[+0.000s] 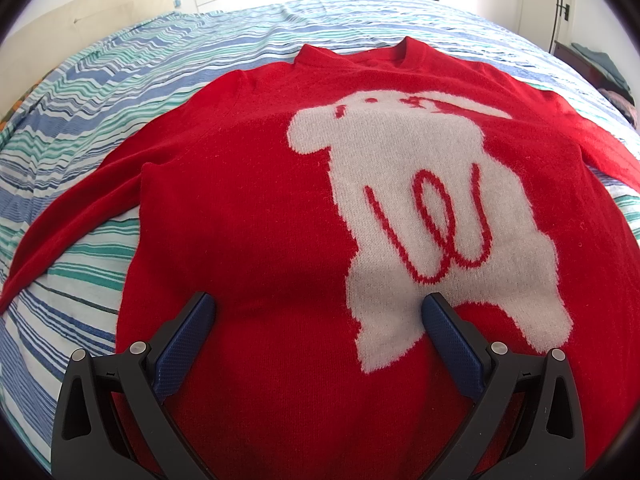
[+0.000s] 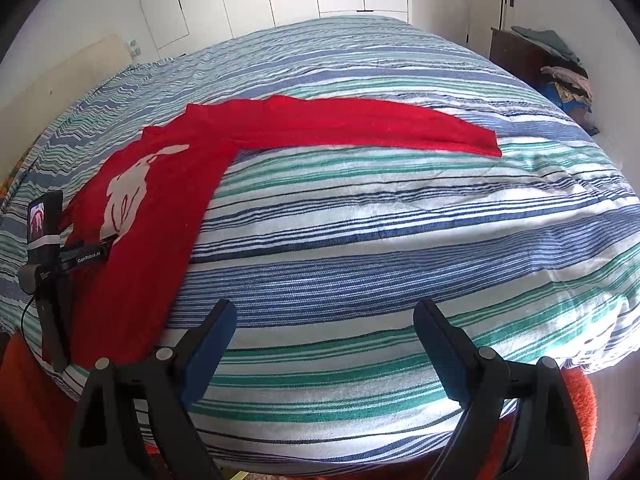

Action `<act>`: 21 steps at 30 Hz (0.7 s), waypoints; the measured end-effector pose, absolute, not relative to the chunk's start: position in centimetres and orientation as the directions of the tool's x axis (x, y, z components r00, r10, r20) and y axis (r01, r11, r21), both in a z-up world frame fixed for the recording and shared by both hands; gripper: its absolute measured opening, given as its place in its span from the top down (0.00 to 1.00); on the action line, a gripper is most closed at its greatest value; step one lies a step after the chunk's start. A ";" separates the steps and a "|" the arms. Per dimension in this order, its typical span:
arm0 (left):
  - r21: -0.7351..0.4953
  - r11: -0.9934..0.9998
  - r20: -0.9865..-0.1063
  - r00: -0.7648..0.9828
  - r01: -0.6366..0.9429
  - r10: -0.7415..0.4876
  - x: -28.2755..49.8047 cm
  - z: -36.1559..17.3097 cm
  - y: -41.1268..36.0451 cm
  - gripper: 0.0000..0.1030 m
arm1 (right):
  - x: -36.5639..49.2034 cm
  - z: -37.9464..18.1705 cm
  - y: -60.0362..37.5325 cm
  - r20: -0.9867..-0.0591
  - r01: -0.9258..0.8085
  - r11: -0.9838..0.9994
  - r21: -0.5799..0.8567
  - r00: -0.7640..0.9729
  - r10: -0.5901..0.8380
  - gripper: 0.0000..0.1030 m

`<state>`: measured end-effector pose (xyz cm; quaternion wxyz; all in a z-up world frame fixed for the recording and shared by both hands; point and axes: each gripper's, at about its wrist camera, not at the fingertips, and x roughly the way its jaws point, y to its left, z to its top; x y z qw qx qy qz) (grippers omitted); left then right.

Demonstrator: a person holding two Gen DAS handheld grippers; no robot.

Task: Fold small clothes

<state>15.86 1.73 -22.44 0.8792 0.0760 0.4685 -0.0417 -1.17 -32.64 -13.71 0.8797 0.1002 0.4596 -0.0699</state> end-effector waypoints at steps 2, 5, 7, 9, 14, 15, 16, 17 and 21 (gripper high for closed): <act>0.095 0.985 -0.830 0.558 0.144 -0.002 15.8 -22.4 1.7 0.00 | -1.3 -12.1 -32.4 -0.804 0.209 0.972 0.105 0.593 -0.041 0.13; 0.095 0.985 -0.830 0.558 0.144 -0.002 15.8 -22.4 1.7 0.00 | -1.9 -7.2 -31.1 -0.744 0.160 0.979 0.124 0.668 -0.015 0.13; 0.095 0.985 -0.830 0.558 0.144 -0.002 15.8 -22.5 1.8 0.00 | -2.0 -3.4 -29.8 -0.704 0.108 0.973 0.204 0.707 0.069 0.13; 0.094 0.985 -0.830 0.558 0.144 -0.002 15.8 -22.5 1.7 0.00 | -1.9 0.3 -27.8 -0.640 0.011 0.960 0.280 0.747 0.178 0.13; 0.095 0.985 -0.830 0.558 0.144 -0.002 15.8 -22.5 1.7 0.00 | -0.9 8.6 -23.0 -0.461 -0.221 0.913 0.343 0.807 0.368 0.05; 0.095 0.985 -0.830 0.558 0.144 -0.002 15.8 -22.5 1.7 0.00 | -0.6 9.6 -22.4 -0.444 -0.248 0.908 0.337 0.809 0.386 0.03; 0.095 0.985 -0.830 0.558 0.144 -0.002 15.8 -22.5 1.7 0.00 | -0.4 10.4 -22.0 -0.429 -0.269 0.906 0.326 0.812 0.395 0.02; 0.095 0.985 -0.830 0.558 0.144 -0.002 15.8 -22.5 1.7 0.00 | 0.0 10.9 -21.7 -0.418 -0.282 0.908 0.310 0.817 0.396 0.02; 0.095 0.985 -0.830 0.558 0.144 -0.001 15.8 -22.5 1.7 0.00 | 2.4 11.3 -22.4 -0.454 -0.218 0.940 0.262 0.831 0.320 0.02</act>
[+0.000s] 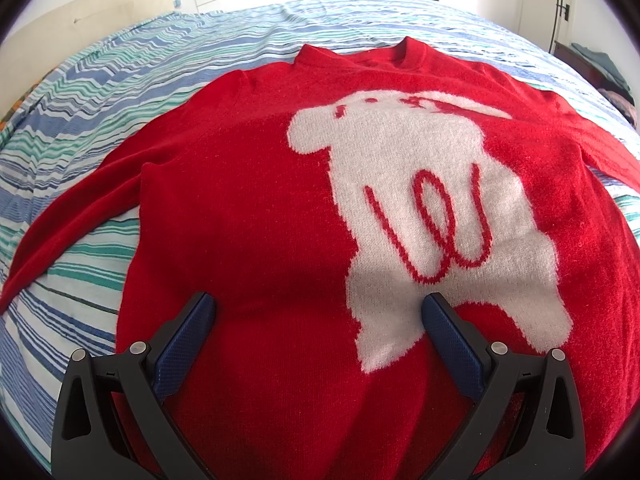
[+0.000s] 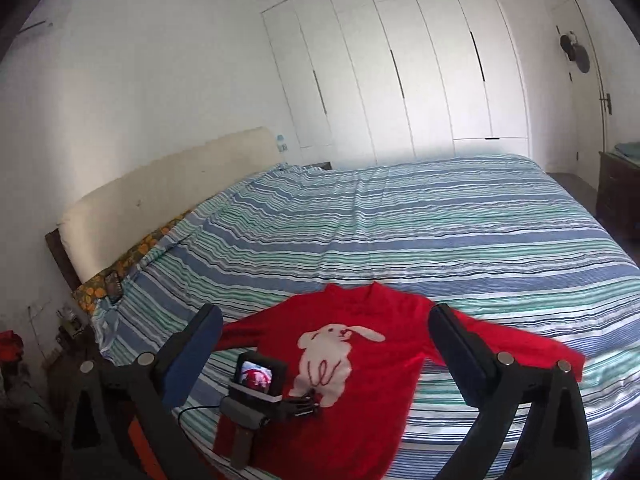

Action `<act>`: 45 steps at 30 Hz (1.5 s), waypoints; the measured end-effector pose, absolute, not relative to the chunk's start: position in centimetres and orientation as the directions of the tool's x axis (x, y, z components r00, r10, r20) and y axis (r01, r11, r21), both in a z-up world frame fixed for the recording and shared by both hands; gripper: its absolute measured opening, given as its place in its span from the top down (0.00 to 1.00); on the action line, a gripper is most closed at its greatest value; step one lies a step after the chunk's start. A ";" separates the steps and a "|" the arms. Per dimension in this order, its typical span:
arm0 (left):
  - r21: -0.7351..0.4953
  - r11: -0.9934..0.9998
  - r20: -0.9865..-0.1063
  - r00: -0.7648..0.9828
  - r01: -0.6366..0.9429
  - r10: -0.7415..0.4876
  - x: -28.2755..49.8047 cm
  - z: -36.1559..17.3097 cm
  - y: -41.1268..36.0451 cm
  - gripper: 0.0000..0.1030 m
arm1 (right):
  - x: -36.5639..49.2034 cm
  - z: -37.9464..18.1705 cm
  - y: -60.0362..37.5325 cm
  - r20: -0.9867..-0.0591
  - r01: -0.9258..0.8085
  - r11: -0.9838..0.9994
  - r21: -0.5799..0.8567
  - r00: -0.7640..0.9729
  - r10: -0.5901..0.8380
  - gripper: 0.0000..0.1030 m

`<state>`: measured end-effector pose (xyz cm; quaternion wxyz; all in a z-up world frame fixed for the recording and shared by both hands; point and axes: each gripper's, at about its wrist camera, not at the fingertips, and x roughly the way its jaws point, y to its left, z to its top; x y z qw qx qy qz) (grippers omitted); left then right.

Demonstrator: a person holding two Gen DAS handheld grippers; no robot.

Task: Fold small clothes

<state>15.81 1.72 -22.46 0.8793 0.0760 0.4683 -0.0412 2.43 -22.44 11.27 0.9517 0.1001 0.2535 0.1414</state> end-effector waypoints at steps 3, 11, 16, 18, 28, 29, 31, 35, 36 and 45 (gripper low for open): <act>0.095 0.985 -0.830 0.558 0.144 -0.001 15.8 -22.5 1.7 0.00 | 3.5 10.7 -24.1 -0.456 -0.201 0.919 0.340 0.819 0.348 0.02; 0.095 0.985 -0.830 0.558 0.143 -0.001 15.8 -22.5 1.7 0.00 | 3.5 12.1 -25.9 -0.458 -0.167 0.937 0.306 0.838 0.298 0.02; 0.095 0.985 -0.830 0.558 0.143 -0.001 15.8 -22.5 1.7 0.00 | 2.4 16.5 -31.5 -0.378 0.002 0.990 0.144 0.924 0.053 0.02; 0.095 0.985 -0.830 0.558 0.143 -0.001 15.8 -22.5 1.7 0.00 | 1.7 18.2 -32.8 -0.343 0.069 0.997 0.040 0.938 -0.051 0.02; 0.095 0.985 -0.830 0.558 0.143 -0.001 15.7 -22.5 1.7 0.00 | 0.0 21.2 -34.9 -0.290 0.073 0.989 0.130 0.957 -0.033 0.02; 0.095 0.985 -0.830 0.558 0.143 -0.001 15.8 -22.5 1.7 0.00 | 0.0 21.2 -35.1 -0.280 0.065 0.984 0.164 0.960 -0.016 0.01; 0.095 0.985 -0.830 0.558 0.142 -0.001 15.7 -22.5 1.7 0.00 | -0.3 21.4 -35.4 -0.260 0.035 0.972 0.233 0.965 0.027 0.01; 0.095 0.985 -0.830 0.558 0.142 -0.001 15.7 -22.5 1.7 0.00 | -1.3 22.2 -36.1 -0.176 -0.031 0.955 0.293 0.981 0.086 0.00; 0.095 0.985 -0.830 0.558 0.142 0.000 15.7 -22.5 1.7 0.00 | -1.5 22.5 -36.0 -0.140 -0.078 0.950 0.301 0.982 0.125 0.00; 0.095 0.985 -0.829 0.559 0.142 0.000 15.7 -22.5 1.7 0.00 | 0.6 22.1 -34.3 -0.038 -0.346 0.864 0.366 0.922 0.386 0.00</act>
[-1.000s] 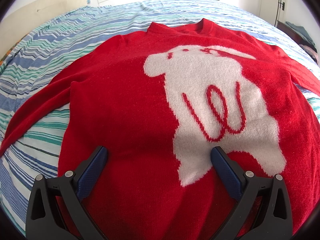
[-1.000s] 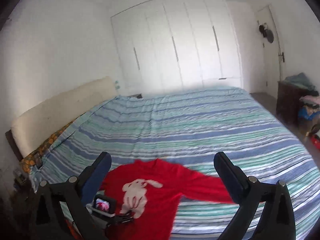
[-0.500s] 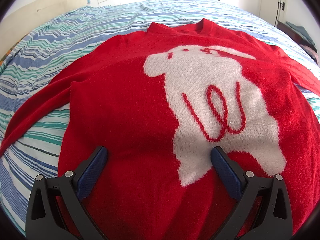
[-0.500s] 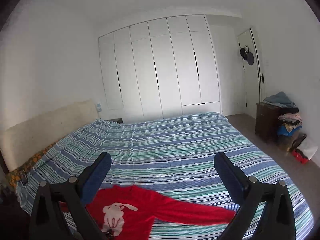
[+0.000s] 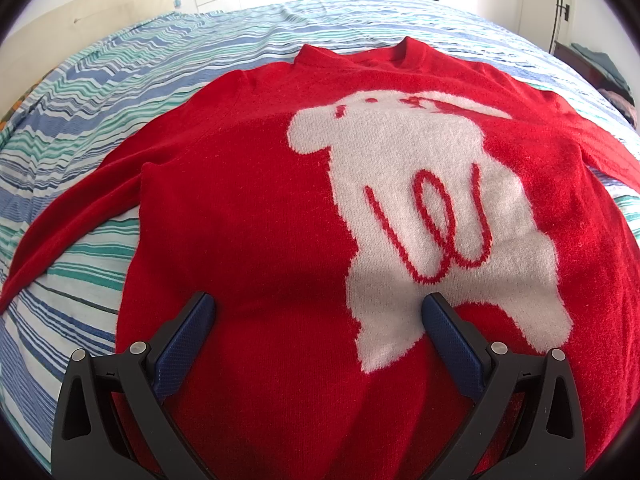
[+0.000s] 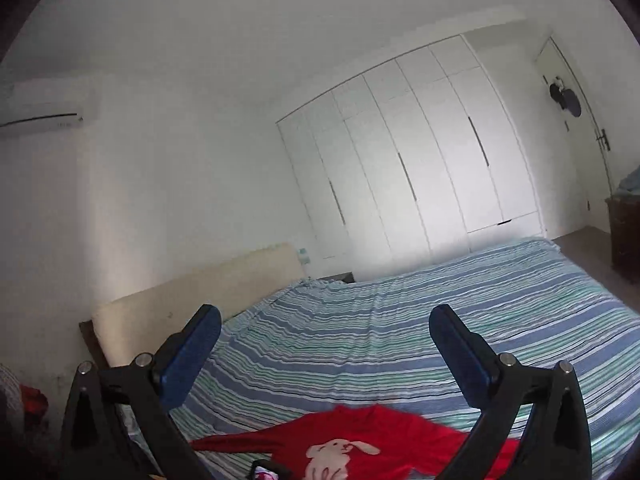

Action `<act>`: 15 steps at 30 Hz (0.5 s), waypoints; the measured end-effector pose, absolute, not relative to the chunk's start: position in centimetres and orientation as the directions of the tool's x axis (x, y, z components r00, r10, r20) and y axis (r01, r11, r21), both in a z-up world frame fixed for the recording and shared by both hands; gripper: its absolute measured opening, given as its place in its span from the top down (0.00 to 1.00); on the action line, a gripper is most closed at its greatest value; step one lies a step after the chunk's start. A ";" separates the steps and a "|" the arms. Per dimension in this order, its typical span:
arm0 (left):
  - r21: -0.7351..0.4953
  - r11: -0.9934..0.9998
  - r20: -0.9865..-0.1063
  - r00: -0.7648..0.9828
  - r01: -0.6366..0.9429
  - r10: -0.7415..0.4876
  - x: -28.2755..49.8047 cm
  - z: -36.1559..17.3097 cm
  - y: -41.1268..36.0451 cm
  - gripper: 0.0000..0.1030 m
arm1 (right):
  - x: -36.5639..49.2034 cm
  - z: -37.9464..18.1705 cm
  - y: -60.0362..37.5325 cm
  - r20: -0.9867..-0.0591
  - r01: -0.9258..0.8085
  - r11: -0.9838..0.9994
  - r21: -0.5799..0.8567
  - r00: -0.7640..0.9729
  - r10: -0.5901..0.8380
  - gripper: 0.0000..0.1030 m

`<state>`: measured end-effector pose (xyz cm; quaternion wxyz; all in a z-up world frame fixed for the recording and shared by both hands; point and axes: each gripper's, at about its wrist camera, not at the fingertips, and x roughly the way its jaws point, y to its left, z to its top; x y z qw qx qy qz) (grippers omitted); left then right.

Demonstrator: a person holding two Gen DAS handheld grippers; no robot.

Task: Fold small clothes

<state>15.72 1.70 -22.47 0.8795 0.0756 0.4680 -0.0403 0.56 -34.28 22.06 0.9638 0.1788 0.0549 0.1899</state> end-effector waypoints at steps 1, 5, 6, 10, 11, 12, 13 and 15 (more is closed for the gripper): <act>0.095 0.985 -0.829 0.559 0.142 0.000 15.7 -22.5 1.7 0.00 | 0.8 21.9 -34.2 -0.031 -0.365 0.847 0.386 0.913 0.407 0.00; 0.095 0.985 -0.829 0.559 0.141 0.000 15.7 -22.5 1.7 0.00 | 1.3 21.9 -34.1 -0.004 -0.413 0.804 0.428 0.889 0.459 0.00; 0.095 0.985 -0.829 0.559 0.141 0.000 15.7 -22.5 1.7 0.00 | 1.2 21.9 -34.1 0.003 -0.428 0.793 0.433 0.881 0.473 0.00; 0.095 0.985 -0.829 0.559 0.141 0.000 15.7 -22.5 1.7 0.00 | 0.5 22.0 -34.0 0.009 -0.463 0.782 0.418 0.863 0.505 0.00; 0.095 0.985 -0.829 0.559 0.141 0.000 15.7 -22.5 1.7 0.00 | 0.3 21.9 -34.2 0.006 -0.463 0.787 0.407 0.863 0.505 0.00; 0.095 0.985 -0.829 0.559 0.141 0.000 15.7 -22.5 1.7 0.00 | 0.2 21.9 -34.3 0.002 -0.461 0.793 0.398 0.865 0.502 0.00; 0.095 0.985 -0.829 0.559 0.141 0.000 15.7 -22.5 1.7 0.00 | 0.1 21.9 -34.3 0.001 -0.458 0.797 0.393 0.867 0.498 0.00; 0.095 0.985 -0.829 0.559 0.141 0.000 15.7 -22.5 1.7 0.00 | 0.1 21.5 -34.6 0.005 -0.456 0.795 0.400 0.868 0.496 0.00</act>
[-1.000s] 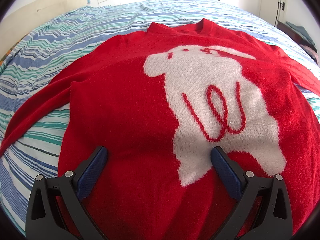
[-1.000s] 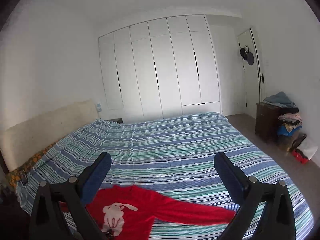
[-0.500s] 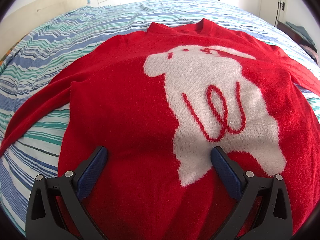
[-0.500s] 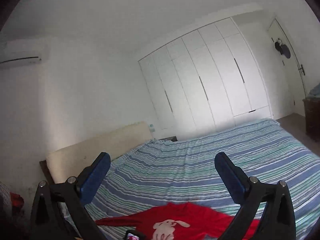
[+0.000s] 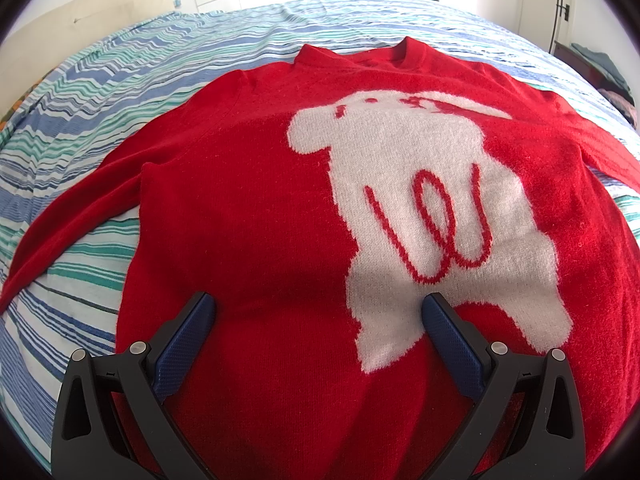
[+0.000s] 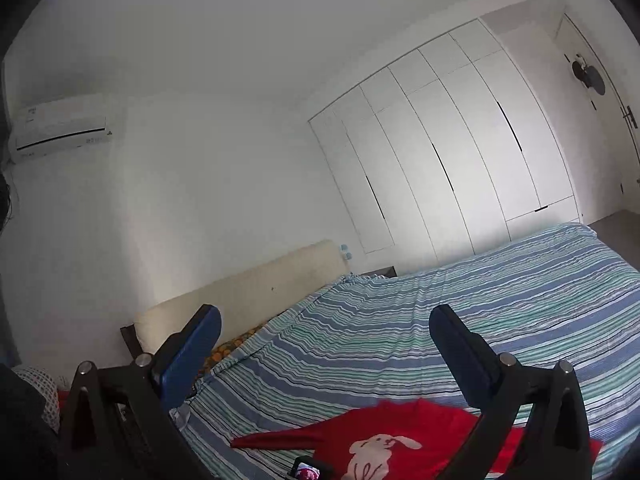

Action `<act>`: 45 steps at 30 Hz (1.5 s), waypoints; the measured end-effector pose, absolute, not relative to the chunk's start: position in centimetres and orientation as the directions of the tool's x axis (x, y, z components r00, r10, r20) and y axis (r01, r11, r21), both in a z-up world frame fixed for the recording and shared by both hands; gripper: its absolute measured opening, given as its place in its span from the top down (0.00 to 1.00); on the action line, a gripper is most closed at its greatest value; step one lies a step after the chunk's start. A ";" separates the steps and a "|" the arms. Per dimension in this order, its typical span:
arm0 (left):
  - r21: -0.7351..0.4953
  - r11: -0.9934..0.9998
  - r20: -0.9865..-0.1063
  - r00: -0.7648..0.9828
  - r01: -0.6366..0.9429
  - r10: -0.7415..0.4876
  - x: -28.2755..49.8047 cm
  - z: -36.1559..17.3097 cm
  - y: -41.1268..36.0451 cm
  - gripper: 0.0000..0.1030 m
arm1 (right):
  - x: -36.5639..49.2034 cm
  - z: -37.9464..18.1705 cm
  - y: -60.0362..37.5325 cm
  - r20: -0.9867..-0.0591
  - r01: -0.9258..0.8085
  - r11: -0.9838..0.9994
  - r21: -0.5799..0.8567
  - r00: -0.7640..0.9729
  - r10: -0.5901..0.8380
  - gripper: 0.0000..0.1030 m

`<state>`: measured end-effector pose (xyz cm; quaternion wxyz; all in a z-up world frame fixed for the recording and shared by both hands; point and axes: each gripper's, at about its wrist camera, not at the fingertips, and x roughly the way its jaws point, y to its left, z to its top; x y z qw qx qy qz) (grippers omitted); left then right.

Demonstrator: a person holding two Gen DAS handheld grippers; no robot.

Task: Fold small clothes

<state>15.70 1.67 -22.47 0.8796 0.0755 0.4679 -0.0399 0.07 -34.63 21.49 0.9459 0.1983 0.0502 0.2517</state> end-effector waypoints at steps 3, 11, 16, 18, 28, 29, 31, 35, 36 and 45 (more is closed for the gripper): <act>0.095 0.985 -0.829 0.559 0.141 0.000 15.7 -22.5 1.7 0.00 | -0.1 21.1 -34.5 0.010 -0.461 0.774 0.435 0.861 0.508 0.00; 0.096 0.986 -0.829 0.560 0.139 0.002 15.7 -22.5 1.6 0.00 | -0.4 21.1 -32.5 -0.042 -0.480 0.796 0.368 0.847 0.530 0.00; 0.096 0.986 -0.829 0.560 0.139 0.002 15.7 -22.5 1.6 0.00 | -0.7 20.7 -32.4 -0.076 -0.461 0.819 0.342 0.855 0.513 0.00; 0.096 0.986 -0.829 0.560 0.138 0.002 15.7 -22.5 1.7 0.00 | -0.5 20.4 -32.3 -0.089 -0.455 0.818 0.350 0.854 0.513 0.00; 0.097 0.986 -0.828 0.560 0.137 0.003 15.6 -22.5 1.7 0.00 | -1.2 20.6 -31.8 -0.124 -0.457 0.837 0.300 0.851 0.510 0.00; 0.097 0.986 -0.828 0.560 0.137 0.003 15.6 -22.5 1.6 0.00 | -1.1 20.6 -31.5 -0.131 -0.460 0.835 0.301 0.848 0.514 0.00; 0.096 0.986 -0.828 0.560 0.137 0.003 15.6 -22.5 1.6 0.00 | -1.2 20.6 -31.1 -0.140 -0.465 0.831 0.305 0.841 0.522 0.00; 0.097 0.986 -0.828 0.560 0.137 0.003 15.6 -22.5 1.6 0.00 | -1.9 20.9 -30.5 -0.146 -0.462 0.847 0.263 0.849 0.508 0.00; 0.097 0.986 -0.828 0.560 0.137 0.003 15.6 -22.5 1.6 0.00 | -2.2 21.1 -30.5 -0.147 -0.458 0.852 0.251 0.853 0.502 0.00; 0.097 0.986 -0.828 0.560 0.137 0.003 15.6 -22.5 1.6 0.00 | -2.4 21.2 -32.5 -0.163 -0.363 0.904 0.228 0.901 0.403 0.00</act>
